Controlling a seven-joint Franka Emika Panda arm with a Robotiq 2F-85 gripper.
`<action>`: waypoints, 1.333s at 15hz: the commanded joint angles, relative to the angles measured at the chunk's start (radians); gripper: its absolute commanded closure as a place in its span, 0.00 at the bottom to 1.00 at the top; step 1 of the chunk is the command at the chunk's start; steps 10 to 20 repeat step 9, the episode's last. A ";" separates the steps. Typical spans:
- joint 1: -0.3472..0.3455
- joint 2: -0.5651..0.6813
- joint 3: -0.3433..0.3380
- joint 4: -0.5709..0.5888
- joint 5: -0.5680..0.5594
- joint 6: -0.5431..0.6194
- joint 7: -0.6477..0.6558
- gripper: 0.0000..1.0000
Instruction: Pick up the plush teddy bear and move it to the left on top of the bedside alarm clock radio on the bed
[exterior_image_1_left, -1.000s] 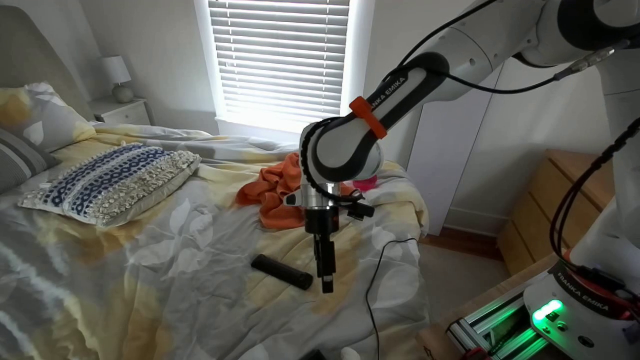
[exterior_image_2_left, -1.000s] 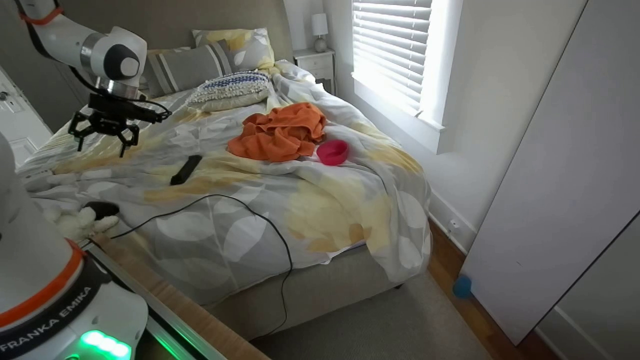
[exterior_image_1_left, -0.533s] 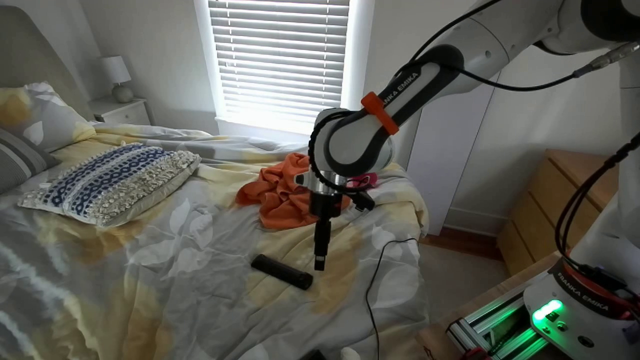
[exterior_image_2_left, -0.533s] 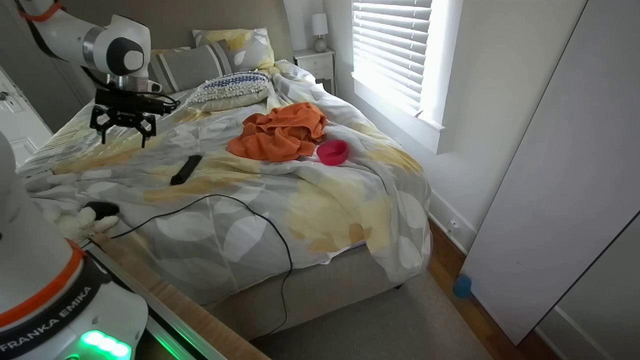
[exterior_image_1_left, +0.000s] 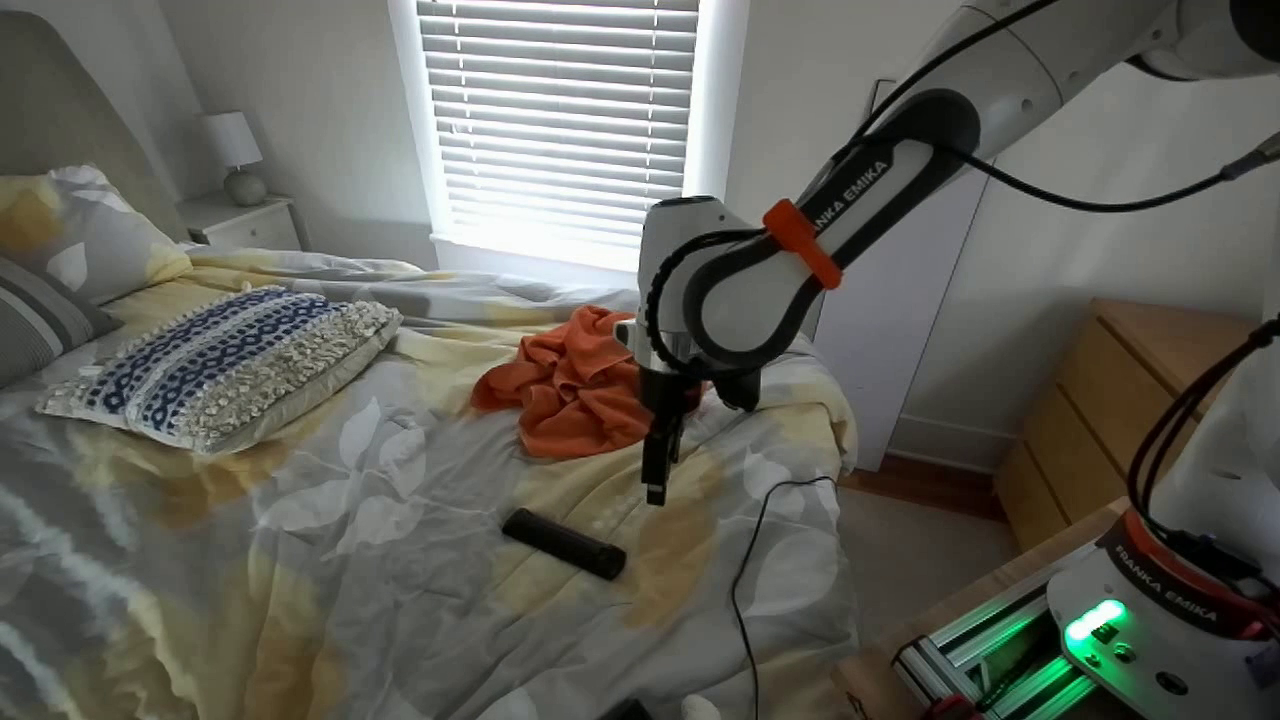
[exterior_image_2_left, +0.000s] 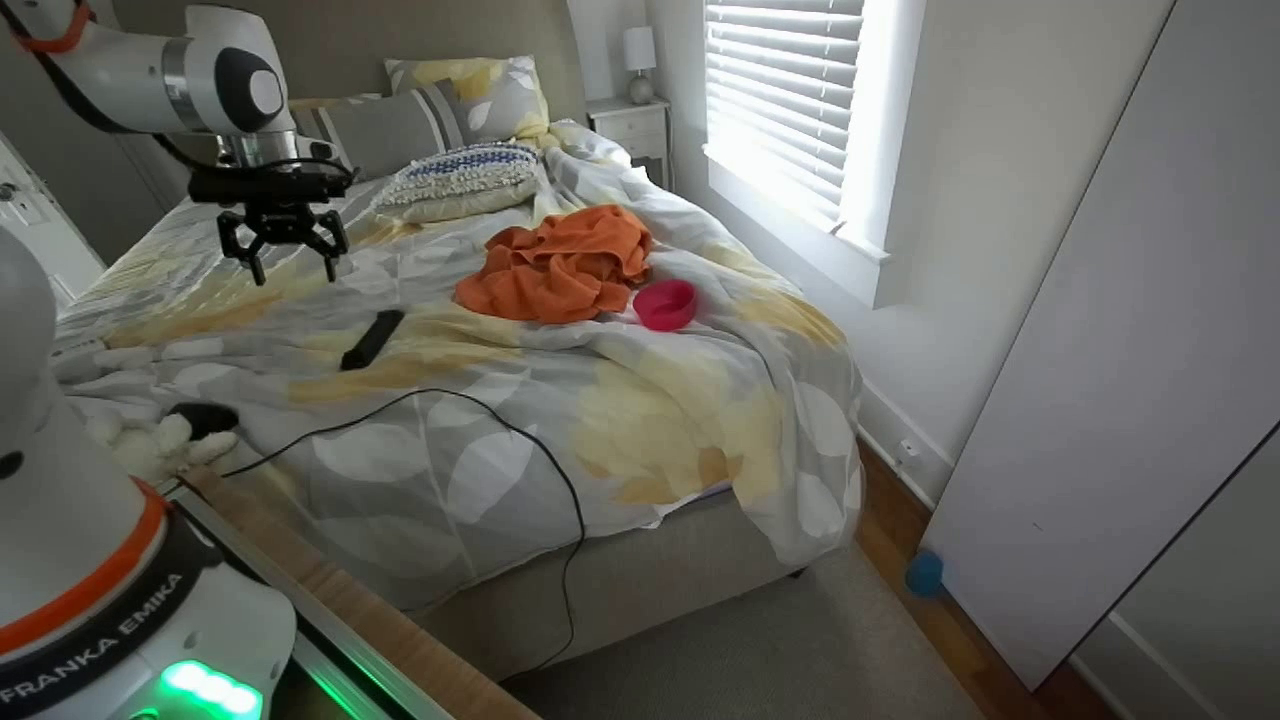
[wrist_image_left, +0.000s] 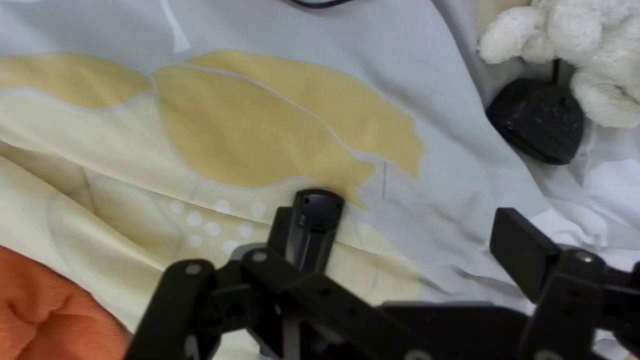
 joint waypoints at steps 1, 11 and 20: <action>0.090 -0.087 -0.088 -0.055 -0.181 -0.058 0.207 0.00; 0.067 -0.071 -0.071 -0.040 -0.161 -0.045 0.181 0.00; 0.067 -0.071 -0.071 -0.040 -0.161 -0.045 0.181 0.00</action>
